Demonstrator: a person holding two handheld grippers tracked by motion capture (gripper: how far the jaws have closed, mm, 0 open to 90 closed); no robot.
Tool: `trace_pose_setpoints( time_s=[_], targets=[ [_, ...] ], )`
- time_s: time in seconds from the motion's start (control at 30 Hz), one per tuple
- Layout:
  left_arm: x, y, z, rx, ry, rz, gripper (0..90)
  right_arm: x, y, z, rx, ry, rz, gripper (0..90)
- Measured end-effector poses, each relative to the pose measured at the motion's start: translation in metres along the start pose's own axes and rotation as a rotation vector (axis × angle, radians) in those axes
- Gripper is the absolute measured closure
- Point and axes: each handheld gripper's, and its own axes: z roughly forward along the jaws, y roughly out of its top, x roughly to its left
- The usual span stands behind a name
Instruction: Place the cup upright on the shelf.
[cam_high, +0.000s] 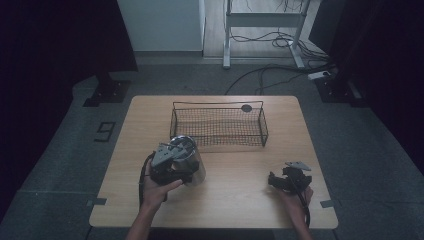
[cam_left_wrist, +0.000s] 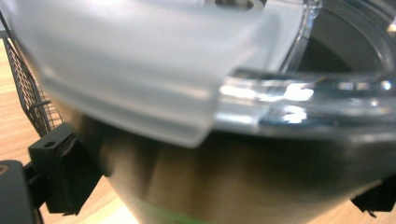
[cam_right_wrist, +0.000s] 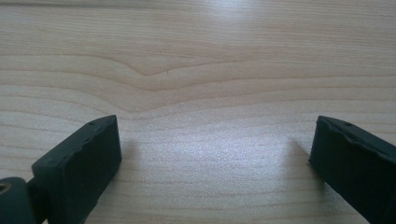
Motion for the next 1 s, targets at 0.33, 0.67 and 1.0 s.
trace_pose_setpoints(
  time_s=[0.33, 0.67, 1.0],
  targets=[
    [0.005, 0.009, 0.006, 0.004, 0.018, 0.007, 3.8, 0.000, 0.000, 0.000, -0.001, 0.000, -0.001, 1.8],
    [0.009, 0.020, 0.010, 0.002, 0.040, 0.008, 3.8, 0.000, 0.000, 0.000, -0.001, 0.000, -0.001, 1.9],
    [0.010, 0.030, 0.015, 0.005, 0.048, 0.014, 3.8, 0.000, 0.000, 0.000, -0.003, 0.000, -0.001, 2.3]
  ],
)
